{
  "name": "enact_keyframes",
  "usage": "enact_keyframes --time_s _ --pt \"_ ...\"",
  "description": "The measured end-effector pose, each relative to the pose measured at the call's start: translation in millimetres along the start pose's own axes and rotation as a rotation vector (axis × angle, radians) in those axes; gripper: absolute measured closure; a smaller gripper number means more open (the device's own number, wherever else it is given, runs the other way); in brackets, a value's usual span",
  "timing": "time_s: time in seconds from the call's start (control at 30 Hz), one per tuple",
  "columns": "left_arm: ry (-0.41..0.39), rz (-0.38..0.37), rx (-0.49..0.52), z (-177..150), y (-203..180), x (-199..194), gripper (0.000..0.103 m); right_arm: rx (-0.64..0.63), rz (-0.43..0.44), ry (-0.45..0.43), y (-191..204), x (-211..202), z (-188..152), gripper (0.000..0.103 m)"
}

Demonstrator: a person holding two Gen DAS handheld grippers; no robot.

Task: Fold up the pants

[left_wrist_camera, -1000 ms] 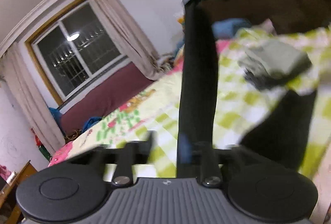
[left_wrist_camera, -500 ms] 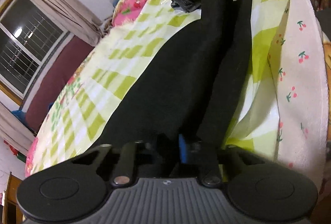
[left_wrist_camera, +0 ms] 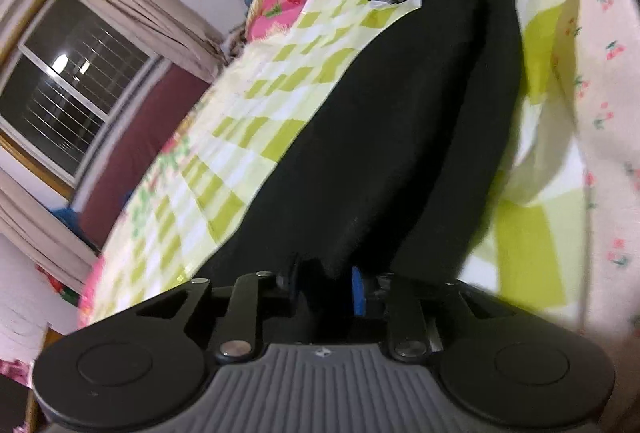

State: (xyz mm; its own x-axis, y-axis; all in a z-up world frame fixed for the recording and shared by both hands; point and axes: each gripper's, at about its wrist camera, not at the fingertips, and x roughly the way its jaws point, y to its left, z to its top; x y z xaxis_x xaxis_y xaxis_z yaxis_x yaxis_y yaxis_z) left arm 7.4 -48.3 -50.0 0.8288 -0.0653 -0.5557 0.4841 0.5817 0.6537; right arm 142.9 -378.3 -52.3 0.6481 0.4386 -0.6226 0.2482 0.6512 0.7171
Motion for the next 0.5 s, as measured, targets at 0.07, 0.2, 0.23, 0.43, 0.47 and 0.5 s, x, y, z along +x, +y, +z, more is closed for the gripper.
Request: enact_keyframes --time_s 0.07,0.2,0.23,0.43,0.47,0.5 --pt "0.007 -0.013 -0.024 1.6 6.3 4.9 0.068 0.022 -0.013 -0.011 -2.6 -1.1 -0.6 0.09" --pt "-0.018 -0.004 -0.035 3.6 23.8 -2.0 0.074 0.018 0.001 -0.058 2.4 -21.5 2.9 0.094" --pt "-0.029 0.009 -0.033 5.1 28.5 -5.5 0.074 0.003 0.011 -0.07 7.7 -27.7 4.5 0.094" --pt "-0.068 0.07 -0.059 17.5 69.0 -17.0 0.077 -0.024 0.092 -0.086 42.2 -23.7 22.1 0.095" --pt "-0.077 0.092 -0.05 20.6 77.3 -18.2 0.077 -0.038 0.099 -0.087 52.5 -22.2 29.6 0.096" --pt "-0.084 0.115 -0.042 23.5 85.7 -20.0 0.077 -0.055 0.117 -0.102 62.9 -24.6 35.6 0.096"
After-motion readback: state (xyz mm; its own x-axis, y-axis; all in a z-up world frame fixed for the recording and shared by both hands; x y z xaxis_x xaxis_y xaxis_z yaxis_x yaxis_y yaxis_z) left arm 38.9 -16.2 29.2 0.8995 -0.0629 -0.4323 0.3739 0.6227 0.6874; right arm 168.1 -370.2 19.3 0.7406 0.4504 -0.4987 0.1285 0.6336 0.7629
